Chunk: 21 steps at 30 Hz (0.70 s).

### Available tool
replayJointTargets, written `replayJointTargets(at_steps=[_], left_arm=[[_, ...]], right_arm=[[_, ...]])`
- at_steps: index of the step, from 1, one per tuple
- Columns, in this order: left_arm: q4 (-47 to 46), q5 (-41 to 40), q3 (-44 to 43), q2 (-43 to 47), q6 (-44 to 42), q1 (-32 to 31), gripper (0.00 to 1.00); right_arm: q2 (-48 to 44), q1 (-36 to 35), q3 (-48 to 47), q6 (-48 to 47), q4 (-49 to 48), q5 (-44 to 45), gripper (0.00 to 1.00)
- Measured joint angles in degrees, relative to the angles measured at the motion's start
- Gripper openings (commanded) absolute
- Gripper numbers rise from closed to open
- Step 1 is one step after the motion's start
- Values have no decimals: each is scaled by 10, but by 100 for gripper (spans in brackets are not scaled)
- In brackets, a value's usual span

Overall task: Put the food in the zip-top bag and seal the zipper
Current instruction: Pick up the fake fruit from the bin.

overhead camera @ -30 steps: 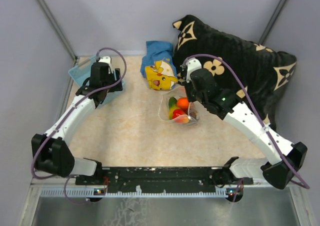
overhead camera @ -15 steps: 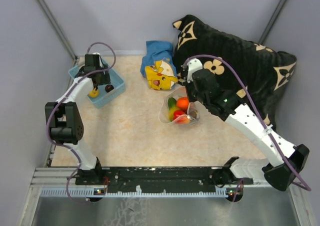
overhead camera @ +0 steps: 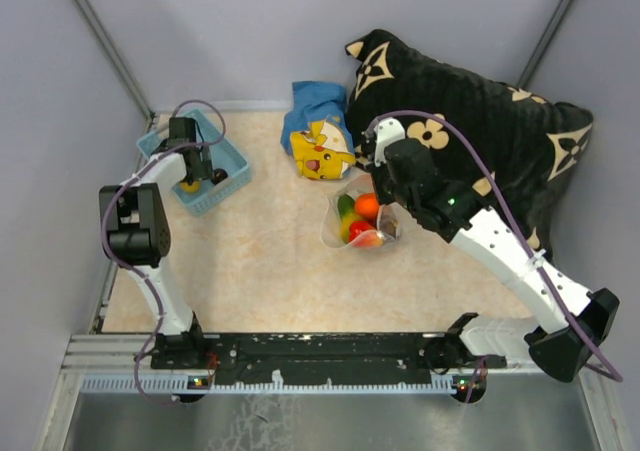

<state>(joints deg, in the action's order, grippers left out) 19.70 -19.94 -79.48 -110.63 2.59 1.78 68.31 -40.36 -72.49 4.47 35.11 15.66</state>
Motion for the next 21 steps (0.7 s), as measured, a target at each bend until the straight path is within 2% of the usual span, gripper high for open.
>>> replayJointTargets(at_steps=[6, 13, 21], left_arm=[[1, 7, -2, -37, 0, 5, 84], [8, 23, -15, -48, 3, 5, 77], [13, 35, -12, -40, 3, 5, 55]], right_arm=[[-1, 0, 6, 0, 0, 0, 0], [-1, 0, 6, 0, 0, 0, 0], [-5, 0, 9, 0, 0, -1, 0]])
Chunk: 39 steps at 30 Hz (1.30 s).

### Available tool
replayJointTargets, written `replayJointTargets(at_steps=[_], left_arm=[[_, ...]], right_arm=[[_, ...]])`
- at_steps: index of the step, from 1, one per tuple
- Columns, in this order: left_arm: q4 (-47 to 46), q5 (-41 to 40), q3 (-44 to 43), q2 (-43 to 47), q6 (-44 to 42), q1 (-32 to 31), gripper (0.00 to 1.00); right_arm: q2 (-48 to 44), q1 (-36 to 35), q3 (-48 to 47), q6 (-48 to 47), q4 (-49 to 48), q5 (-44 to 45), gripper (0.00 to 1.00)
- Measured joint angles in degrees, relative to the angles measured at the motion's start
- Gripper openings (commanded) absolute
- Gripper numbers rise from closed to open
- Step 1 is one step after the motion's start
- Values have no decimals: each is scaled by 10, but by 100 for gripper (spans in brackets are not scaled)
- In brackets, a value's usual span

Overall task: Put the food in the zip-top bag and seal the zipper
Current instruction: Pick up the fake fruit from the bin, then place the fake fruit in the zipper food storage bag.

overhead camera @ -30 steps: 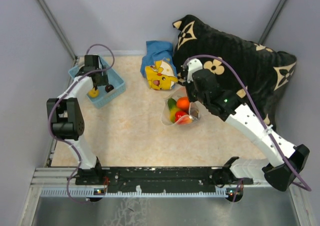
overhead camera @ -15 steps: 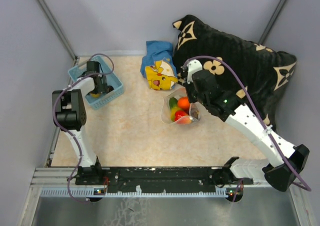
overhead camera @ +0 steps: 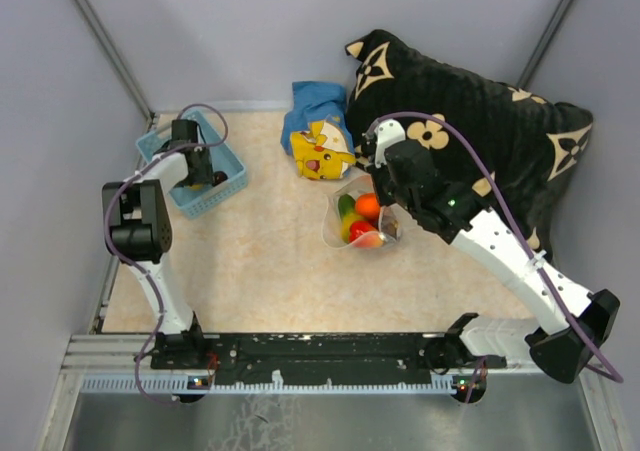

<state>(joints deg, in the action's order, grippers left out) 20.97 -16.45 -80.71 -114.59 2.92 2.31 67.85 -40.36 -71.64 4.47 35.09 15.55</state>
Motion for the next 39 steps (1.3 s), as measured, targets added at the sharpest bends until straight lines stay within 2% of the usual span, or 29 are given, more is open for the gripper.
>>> replayJointTargets(at_steps=[12, 20, 30, 39], left_arm=[[0, 39, 23, 128, 3, -13, 52], [0, 118, 67, 255, 3, -54, 51], [-10, 161, 148, 421, -2, -196, 51], [-28, 189, 209, 527, 21, -265, 50]], right_arm=[[0, 0, 0, 0, 0, 0, 0], [0, 0, 0, 1, 0, 0, 0], [0, 0, 0, 2, 1, 0, 0], [0, 0, 0, 2, 0, -2, 0]])
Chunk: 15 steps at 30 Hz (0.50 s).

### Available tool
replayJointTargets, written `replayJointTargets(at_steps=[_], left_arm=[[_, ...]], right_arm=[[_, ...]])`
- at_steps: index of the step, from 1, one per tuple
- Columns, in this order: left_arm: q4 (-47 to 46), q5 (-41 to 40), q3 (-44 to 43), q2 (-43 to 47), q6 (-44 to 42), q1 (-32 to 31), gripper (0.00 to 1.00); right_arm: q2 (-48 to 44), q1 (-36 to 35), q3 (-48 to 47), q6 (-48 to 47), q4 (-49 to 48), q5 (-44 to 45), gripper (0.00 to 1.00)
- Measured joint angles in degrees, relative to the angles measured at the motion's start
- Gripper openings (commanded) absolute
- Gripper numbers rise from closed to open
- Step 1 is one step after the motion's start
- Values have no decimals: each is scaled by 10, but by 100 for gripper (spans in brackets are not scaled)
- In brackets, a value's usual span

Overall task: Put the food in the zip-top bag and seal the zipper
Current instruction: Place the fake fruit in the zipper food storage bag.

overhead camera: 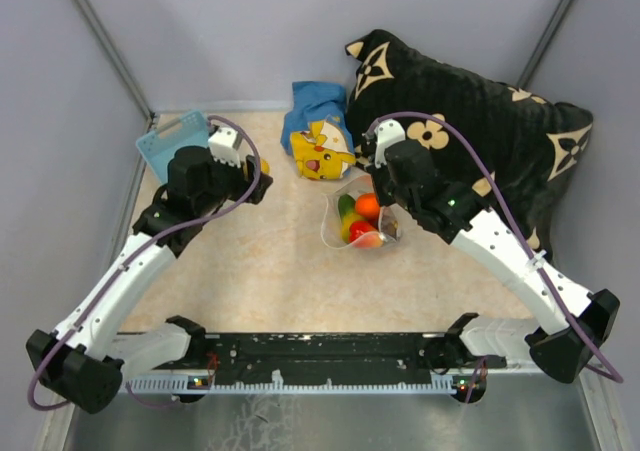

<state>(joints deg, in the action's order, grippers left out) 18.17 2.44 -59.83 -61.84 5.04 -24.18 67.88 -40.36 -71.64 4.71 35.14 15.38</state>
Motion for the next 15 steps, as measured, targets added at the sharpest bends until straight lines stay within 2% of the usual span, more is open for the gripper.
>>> replayJointTargets(at_steps=[7, 15], left_arm=[[-43, 23, 34, 33, 38, -93, 50], [-106, 14, 58, 31, 31, -211, 51]], right_arm=[[0, 0, 0, 0, 0, -1, 0], [0, 0, 0, 0, -1, -5, 0]])
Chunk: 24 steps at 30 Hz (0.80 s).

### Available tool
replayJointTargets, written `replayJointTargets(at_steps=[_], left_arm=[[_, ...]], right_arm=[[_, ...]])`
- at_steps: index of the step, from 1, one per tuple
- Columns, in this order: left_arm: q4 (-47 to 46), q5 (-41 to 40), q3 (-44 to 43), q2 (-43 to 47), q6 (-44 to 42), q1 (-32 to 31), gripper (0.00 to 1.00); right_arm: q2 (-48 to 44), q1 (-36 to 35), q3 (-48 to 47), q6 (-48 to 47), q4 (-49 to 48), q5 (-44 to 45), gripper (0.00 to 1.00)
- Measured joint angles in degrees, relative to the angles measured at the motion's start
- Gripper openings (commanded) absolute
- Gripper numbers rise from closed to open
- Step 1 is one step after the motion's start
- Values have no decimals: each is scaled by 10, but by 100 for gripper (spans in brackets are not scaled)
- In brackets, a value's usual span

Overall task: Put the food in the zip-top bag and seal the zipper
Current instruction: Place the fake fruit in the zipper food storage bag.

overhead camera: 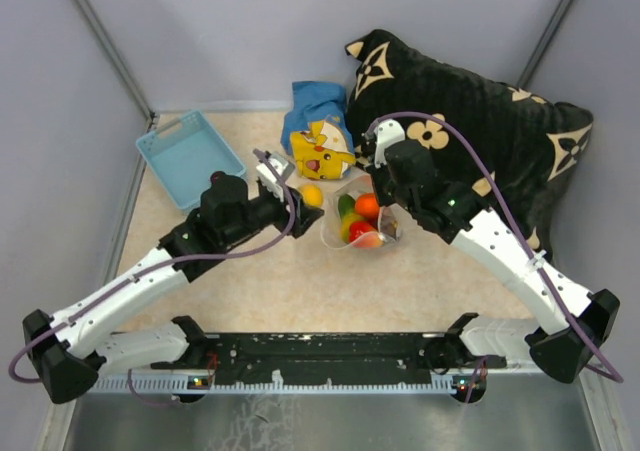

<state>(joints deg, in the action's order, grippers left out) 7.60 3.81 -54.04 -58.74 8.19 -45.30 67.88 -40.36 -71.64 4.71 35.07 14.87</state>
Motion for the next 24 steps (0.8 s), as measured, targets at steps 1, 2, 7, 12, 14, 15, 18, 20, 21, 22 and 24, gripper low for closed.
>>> replayJointTargets(at_steps=[1, 2, 7, 12, 14, 15, 18, 20, 21, 22, 24], left_arm=[[-8, -2, 0, -4, -5, -16, 51], [-17, -4, 0, -10, -10, -32, 51], [-71, -12, 8, -36, -38, -84, 52], [-120, -33, 8, -86, -70, -110, 54], [-132, -43, 8, -112, -83, -116, 54], [-136, -48, 8, -122, -89, -117, 55], [-149, -69, 3, -155, -105, -120, 57], [-153, -79, -2, -166, -111, -122, 59], [-154, -86, -5, -172, -113, -122, 61], [-159, -94, -9, -177, -117, -124, 62], [-164, -107, -16, -185, -122, -125, 64]], right_arm=[[0, 0, 0, 0, 0, 0, 0], [0, 0, 0, 0, 0, 0, 0], [0, 0, 0, 0, -1, -2, 0], [0, 0, 7, 0, -4, -6, 0], [-1, 0, 9, 0, -3, -8, 0], [-2, 0, 9, 0, -3, -9, 0], [-7, 0, 15, 1, -8, -13, 0], [-7, 0, 16, 4, -8, -15, 0], [-7, 0, 16, 4, -9, -15, 0], [-7, 0, 16, 4, -9, -15, 0], [-8, 0, 16, 4, -9, -15, 0]])
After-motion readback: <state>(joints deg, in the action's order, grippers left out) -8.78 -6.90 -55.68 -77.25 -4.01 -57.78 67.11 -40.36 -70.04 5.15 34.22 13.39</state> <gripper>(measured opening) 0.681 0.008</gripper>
